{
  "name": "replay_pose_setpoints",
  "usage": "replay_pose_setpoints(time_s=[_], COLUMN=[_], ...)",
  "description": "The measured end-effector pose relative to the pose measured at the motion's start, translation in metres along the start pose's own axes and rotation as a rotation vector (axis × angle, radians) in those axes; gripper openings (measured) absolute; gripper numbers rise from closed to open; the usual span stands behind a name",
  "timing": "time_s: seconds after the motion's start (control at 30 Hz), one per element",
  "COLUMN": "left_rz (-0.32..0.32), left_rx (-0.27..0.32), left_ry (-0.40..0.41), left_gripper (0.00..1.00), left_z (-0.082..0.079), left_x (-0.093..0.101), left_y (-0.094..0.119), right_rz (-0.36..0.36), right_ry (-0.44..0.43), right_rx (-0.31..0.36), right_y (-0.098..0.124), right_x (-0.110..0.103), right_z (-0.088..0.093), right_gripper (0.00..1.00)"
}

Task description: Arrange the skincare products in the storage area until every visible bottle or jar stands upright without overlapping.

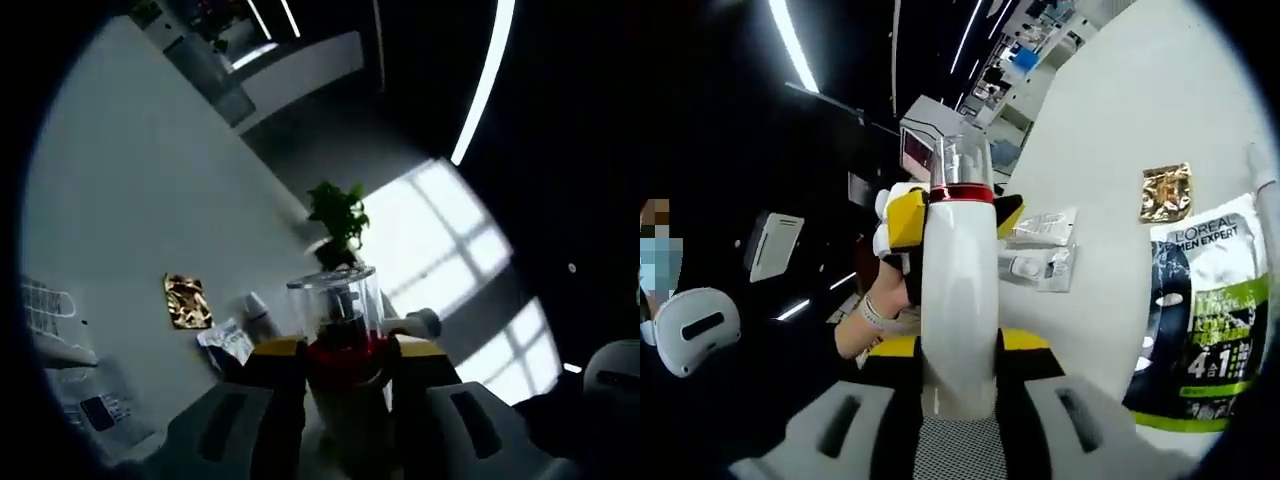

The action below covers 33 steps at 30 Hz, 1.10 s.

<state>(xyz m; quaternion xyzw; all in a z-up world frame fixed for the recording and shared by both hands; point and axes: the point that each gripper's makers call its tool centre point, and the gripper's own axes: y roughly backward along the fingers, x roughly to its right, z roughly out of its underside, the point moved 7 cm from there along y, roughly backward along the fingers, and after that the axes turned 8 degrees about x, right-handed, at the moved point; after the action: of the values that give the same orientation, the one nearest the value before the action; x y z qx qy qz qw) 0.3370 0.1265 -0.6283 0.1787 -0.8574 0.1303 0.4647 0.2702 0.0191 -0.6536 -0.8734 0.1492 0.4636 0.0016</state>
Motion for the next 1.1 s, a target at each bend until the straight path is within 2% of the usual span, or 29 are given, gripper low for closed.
replay_pose_setpoints(time_s=[0.13, 0.27, 0.3, 0.4, 0.6, 0.63, 0.7, 0.77, 0.8, 0.87, 0.97, 1.0, 1.1], left_rz=[-0.002, 0.012, 0.013, 0.008, -0.01, -0.012, -0.012, -0.012, -0.016, -0.022, -0.004, -0.005, -0.036], left_rx=[-0.001, 0.001, -0.009, -0.031, -0.02, -0.011, 0.002, 0.01, 0.011, 0.001, -0.003, 0.006, 0.004], left_ry=[-0.02, -0.091, -0.117, -0.148, -0.245, -0.285, -0.309, -0.348, -0.38, -0.395, -0.388, -0.398, -0.469], left_gripper=[0.28, 0.28, 0.28, 0.28, 0.28, 0.27, 0.27, 0.27, 0.27, 0.27, 0.26, 0.26, 0.26], left_z=[0.0, 0.001, 0.002, 0.003, 0.003, 0.003, 0.004, 0.003, 0.003, 0.002, 0.002, 0.001, -0.002], left_x=[-0.001, 0.006, 0.008, 0.011, 0.014, 0.016, 0.017, 0.018, 0.019, 0.02, 0.02, 0.02, 0.018], left_y=[0.0, 0.0, -0.001, -0.003, -0.006, -0.007, -0.01, -0.012, -0.013, -0.014, -0.014, -0.015, -0.015], right_rz=[0.023, 0.034, 0.04, 0.043, 0.12, 0.14, 0.161, 0.192, 0.205, 0.221, 0.241, 0.256, 0.333], right_ry=[0.029, 0.107, 0.154, 0.171, 0.272, 0.285, 0.26, 0.291, 0.291, 0.308, 0.336, 0.344, 0.419], right_rx=[-0.018, -0.036, -0.052, -0.067, -0.042, -0.04, -0.038, -0.035, -0.065, -0.065, -0.06, -0.076, -0.186], right_y=[-0.002, -0.003, -0.003, -0.003, -0.001, 0.0, 0.0, 0.002, 0.004, 0.005, 0.01, 0.012, 0.024], right_x=[0.0, 0.002, 0.003, 0.004, 0.012, 0.013, 0.015, 0.018, 0.019, 0.021, 0.021, 0.023, 0.03], right_z=[0.001, 0.002, 0.003, 0.004, 0.0, -0.001, -0.003, -0.006, -0.004, -0.004, -0.005, -0.004, 0.005], right_gripper=[0.26, 0.27, 0.27, 0.27, 0.3, 0.3, 0.32, 0.35, 0.4, 0.47, 0.43, 0.43, 0.44])
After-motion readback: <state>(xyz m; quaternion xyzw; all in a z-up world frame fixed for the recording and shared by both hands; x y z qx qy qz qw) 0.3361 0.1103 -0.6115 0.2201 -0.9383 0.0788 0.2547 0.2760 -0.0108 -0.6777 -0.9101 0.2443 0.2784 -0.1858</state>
